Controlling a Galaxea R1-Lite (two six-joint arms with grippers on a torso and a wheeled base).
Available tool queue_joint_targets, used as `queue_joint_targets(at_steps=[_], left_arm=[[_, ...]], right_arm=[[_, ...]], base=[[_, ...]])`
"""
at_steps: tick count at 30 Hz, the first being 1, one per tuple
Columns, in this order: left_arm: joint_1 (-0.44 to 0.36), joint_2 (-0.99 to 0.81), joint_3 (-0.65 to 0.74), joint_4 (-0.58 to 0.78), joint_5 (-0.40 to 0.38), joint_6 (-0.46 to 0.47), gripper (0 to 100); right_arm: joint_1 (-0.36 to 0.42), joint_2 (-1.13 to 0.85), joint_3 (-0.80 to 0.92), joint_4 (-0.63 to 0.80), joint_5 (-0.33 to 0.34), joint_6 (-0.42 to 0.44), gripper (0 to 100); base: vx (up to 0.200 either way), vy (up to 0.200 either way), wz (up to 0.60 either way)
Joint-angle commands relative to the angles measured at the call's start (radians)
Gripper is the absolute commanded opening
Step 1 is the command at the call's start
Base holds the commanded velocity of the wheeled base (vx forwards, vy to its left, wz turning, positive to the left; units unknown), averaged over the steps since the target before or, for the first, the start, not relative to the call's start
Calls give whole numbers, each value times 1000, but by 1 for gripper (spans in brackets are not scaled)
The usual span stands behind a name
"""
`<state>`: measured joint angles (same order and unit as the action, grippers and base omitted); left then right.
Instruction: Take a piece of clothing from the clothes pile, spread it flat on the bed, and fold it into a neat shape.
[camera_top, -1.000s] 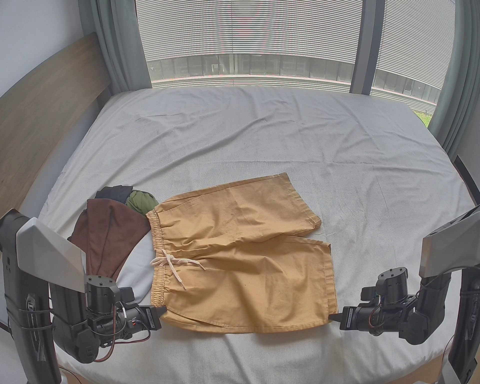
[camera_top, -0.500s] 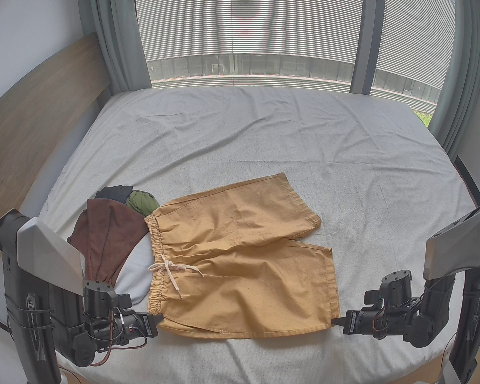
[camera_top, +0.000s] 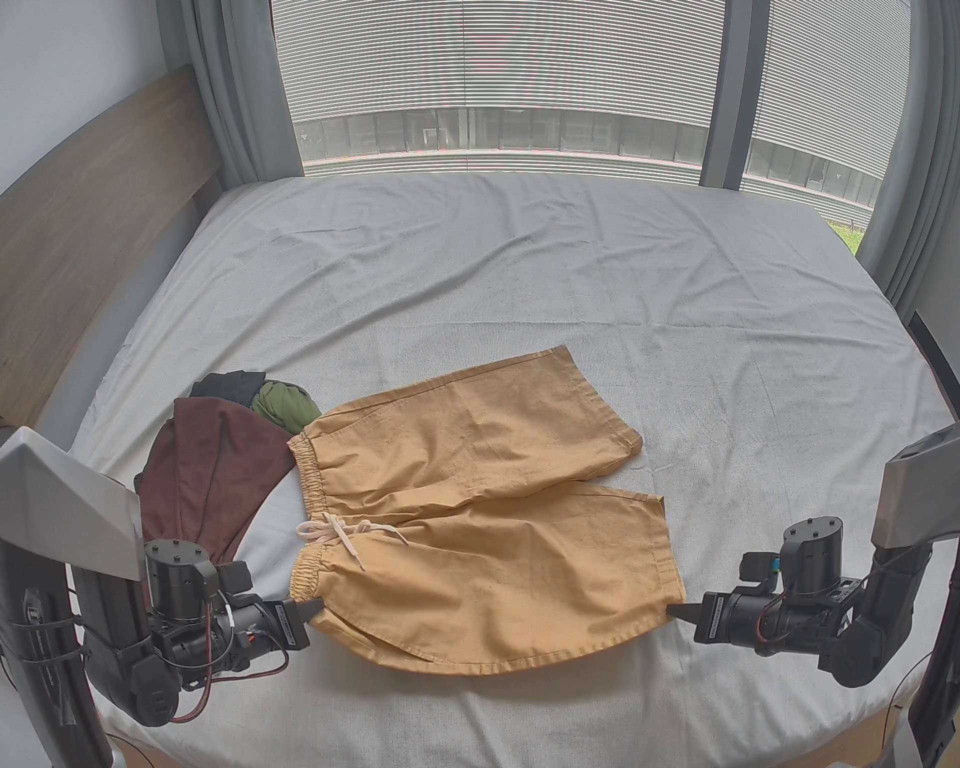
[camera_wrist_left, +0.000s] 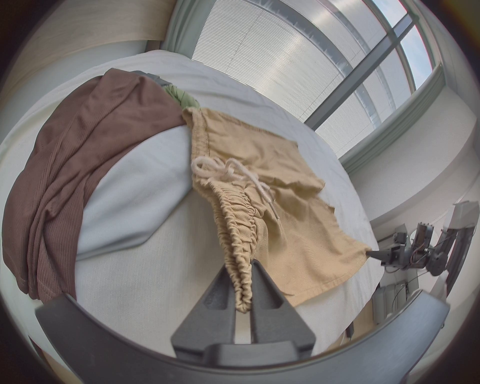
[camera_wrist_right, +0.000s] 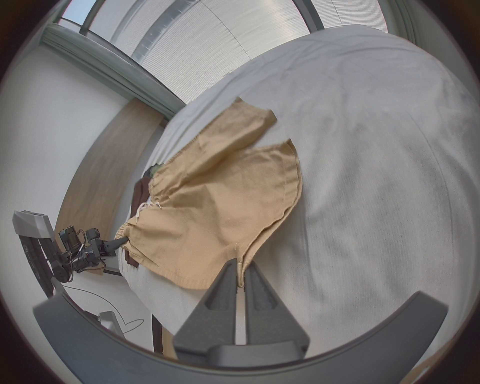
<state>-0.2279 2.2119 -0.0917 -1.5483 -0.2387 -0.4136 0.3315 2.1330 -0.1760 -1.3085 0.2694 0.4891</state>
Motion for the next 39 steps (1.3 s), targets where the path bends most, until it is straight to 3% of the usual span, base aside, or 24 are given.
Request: queue_joint_targets(at_steps=[1, 23, 39], left_arm=[[-2, -100, -10, -1, -4, -39, 0], [-14, -140, -172, -1, 6, -183, 0], [-11, -141, -215, -1, 38, -244, 0]], right_arm=[[-2, -84, -30, -6, -1, 2, 0], [-48, -136, -247, 35, -6, 8, 0], [-60, -169, -493, 307, -6, 8, 0]], base=[[0, 0, 0], [0, 0, 0], [0, 0, 0]])
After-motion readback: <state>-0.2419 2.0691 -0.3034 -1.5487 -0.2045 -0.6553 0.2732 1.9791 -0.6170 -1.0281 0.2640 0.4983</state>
